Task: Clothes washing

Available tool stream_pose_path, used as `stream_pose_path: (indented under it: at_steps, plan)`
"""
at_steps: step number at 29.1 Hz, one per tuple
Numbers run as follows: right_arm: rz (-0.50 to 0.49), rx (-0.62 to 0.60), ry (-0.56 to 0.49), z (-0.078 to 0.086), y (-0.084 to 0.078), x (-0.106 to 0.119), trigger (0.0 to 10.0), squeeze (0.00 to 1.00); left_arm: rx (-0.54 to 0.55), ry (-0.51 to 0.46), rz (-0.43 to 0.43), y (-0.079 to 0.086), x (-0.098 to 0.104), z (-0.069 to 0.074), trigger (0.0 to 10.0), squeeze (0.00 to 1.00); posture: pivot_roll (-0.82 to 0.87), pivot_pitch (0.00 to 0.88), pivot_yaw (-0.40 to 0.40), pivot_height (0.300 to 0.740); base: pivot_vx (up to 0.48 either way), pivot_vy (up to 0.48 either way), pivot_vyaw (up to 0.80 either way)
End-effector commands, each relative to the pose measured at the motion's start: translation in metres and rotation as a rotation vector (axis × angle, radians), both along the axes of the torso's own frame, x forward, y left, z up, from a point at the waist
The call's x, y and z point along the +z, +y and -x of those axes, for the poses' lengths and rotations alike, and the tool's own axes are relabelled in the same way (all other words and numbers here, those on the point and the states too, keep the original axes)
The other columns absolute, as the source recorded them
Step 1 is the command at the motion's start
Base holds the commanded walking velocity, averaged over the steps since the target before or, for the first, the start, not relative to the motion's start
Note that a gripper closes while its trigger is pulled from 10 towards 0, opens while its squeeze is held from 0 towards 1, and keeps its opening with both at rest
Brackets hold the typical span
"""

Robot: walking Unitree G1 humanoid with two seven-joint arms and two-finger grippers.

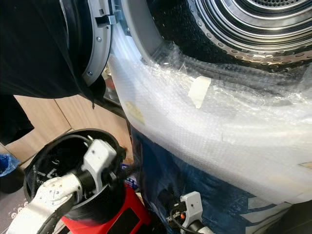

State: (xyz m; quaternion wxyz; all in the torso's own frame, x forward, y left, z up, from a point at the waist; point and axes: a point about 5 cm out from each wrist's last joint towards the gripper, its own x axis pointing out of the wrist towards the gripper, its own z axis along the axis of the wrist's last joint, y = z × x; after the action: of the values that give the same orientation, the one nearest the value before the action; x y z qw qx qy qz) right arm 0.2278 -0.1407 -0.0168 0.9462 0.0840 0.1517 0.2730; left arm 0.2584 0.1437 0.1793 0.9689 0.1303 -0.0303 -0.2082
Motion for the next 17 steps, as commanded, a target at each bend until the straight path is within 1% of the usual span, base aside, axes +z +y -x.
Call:
stream_pose_path:
  at_steps: [1,2,3,4,6,7,9,12,15,17]
  plan:
    - [-0.018,0.013,-0.008,0.001,0.004,0.002,0.0,0.00,0.109,-0.013,-0.024,0.016,-0.003,0.000,10.0,1.00,0.20,0.048,0.102,0.740,0.000,0.000,0.00]
    - [-0.022,0.046,-0.017,0.003,0.006,0.003,0.0,0.00,0.164,-0.028,-0.068,0.026,-0.009,0.001,10.0,0.34,0.21,0.045,0.101,0.740,0.000,0.000,0.00]
    - [-0.024,0.073,-0.022,0.004,0.008,0.005,0.0,0.00,0.202,-0.016,-0.067,0.032,-0.014,0.001,10.0,0.00,0.21,0.045,0.101,0.740,0.000,0.000,0.00]
    - [-0.035,0.126,-0.041,0.006,0.012,0.010,0.0,0.00,0.260,-0.007,-0.045,0.042,-0.020,0.001,10.0,0.00,0.22,0.058,0.102,0.740,0.000,0.000,0.00]
    - [-0.046,0.164,-0.055,0.008,0.014,0.013,0.0,0.00,0.276,-0.013,-0.054,0.046,-0.022,0.003,10.0,0.00,0.22,0.063,0.105,0.740,0.000,0.000,0.00]
    - [-0.047,0.220,-0.072,0.011,0.017,0.019,0.0,0.00,0.332,-0.015,-0.062,0.053,-0.029,0.004,10.0,0.00,0.21,0.056,0.108,0.740,0.000,0.000,0.00]
    - [-0.053,0.265,-0.092,0.014,0.020,0.025,0.0,0.00,0.408,-0.018,-0.051,0.062,-0.035,0.006,10.0,0.00,0.20,0.061,0.107,0.740,0.000,0.000,0.00]
    - [-0.050,0.302,-0.138,0.013,0.022,0.038,0.0,0.00,0.513,-0.083,-0.043,0.072,-0.036,0.007,10.0,0.00,0.19,0.073,0.107,0.740,0.000,0.000,0.00]
    - [-0.077,0.333,-0.168,0.014,0.024,0.051,0.0,0.00,0.556,-0.109,-0.048,0.076,-0.036,0.007,10.0,0.00,0.20,0.066,0.107,0.740,0.000,0.000,0.00]
    - [-0.095,0.360,-0.182,0.017,0.026,0.061,0.0,0.00,0.567,-0.085,-0.054,0.078,-0.045,0.006,10.0,0.00,0.20,0.067,0.106,0.740,0.000,0.000,0.00]
